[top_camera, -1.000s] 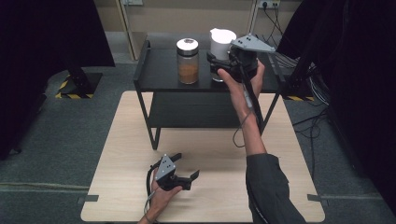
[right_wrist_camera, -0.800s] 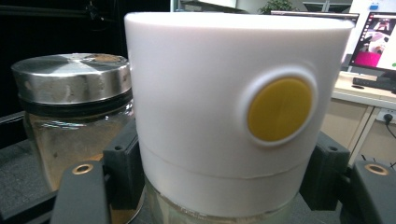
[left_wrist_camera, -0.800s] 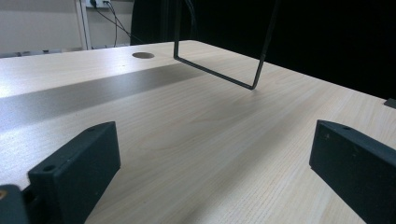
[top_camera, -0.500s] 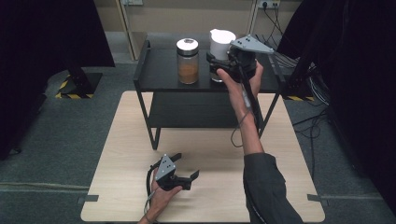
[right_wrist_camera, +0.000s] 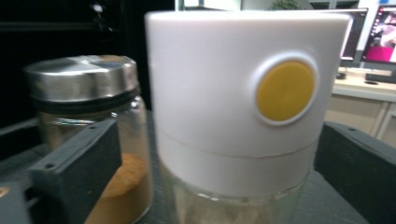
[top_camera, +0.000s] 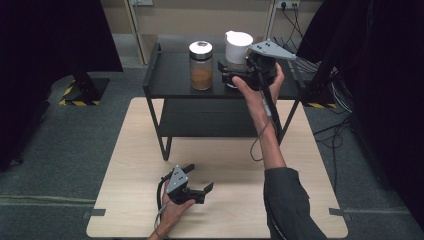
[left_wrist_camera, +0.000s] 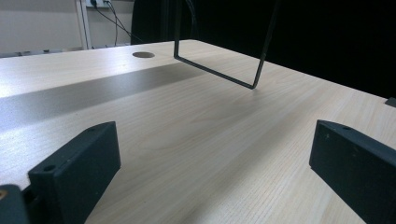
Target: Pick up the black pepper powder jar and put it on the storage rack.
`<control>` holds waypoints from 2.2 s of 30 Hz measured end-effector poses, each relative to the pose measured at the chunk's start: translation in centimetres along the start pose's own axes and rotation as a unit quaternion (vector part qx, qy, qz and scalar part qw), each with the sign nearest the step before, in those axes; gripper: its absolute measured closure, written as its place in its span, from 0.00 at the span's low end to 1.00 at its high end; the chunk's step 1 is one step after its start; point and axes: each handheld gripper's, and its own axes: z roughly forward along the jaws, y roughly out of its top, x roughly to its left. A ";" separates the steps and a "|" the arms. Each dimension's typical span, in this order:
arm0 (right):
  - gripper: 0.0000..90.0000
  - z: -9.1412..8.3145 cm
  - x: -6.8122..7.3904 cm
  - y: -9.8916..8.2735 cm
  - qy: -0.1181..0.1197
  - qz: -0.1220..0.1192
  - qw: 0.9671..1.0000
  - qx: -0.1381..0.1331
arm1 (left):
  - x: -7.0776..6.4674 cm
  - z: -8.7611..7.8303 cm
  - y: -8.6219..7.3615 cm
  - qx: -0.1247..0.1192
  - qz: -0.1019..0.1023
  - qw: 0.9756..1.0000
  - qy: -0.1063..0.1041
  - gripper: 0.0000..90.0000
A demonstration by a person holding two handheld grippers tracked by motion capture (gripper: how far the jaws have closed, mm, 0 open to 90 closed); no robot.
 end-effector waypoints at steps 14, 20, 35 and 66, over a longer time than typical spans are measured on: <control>0.01 -1.8 1.1 -0.2 -0.002 -0.008 1.000 -0.016 | 0.0 0.0 0.0 0.001 0.000 1.000 0.000 0.01; 0.01 -3.1 1.1 -1.4 0.007 -0.009 1.000 -0.025 | 0.0 0.0 0.0 0.001 0.000 1.000 -0.001 0.01; 0.01 -6.4 1.2 -5.4 0.047 -0.015 0.998 -0.040 | 0.0 0.0 0.0 0.002 0.001 1.000 -0.001 0.01; 0.01 -10.6 1.1 -20.0 0.085 -0.008 0.996 -0.013 | 0.0 0.0 0.0 0.002 -0.001 1.000 0.001 0.01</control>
